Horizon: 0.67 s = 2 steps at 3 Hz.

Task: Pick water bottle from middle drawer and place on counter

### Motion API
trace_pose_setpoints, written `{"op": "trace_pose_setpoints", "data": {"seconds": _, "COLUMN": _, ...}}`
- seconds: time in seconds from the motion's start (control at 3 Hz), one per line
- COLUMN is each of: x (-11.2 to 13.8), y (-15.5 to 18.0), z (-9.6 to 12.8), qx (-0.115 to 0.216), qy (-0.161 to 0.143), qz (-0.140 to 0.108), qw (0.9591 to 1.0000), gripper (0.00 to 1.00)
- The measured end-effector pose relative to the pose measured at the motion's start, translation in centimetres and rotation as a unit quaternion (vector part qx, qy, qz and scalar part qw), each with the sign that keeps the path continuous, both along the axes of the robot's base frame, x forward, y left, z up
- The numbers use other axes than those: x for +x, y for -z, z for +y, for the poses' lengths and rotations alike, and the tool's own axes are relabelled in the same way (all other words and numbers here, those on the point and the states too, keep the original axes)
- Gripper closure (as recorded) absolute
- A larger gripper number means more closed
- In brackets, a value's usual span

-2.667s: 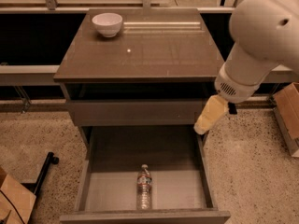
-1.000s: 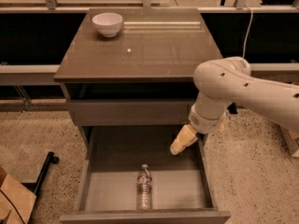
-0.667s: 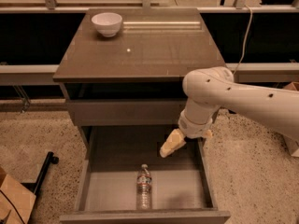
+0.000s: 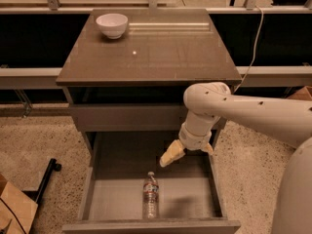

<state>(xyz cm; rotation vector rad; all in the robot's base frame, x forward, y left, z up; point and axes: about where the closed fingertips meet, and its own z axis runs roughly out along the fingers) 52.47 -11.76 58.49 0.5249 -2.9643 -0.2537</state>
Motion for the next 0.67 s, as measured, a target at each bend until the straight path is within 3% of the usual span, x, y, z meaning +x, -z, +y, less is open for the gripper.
{"op": "trace_pose_setpoints", "data": {"seconds": 0.67, "x": 1.4, "y": 3.7, "z": 4.3, "qx": 0.075, "qy": 0.048, "qz": 0.042, "qw": 0.9952, "gripper": 0.00}}
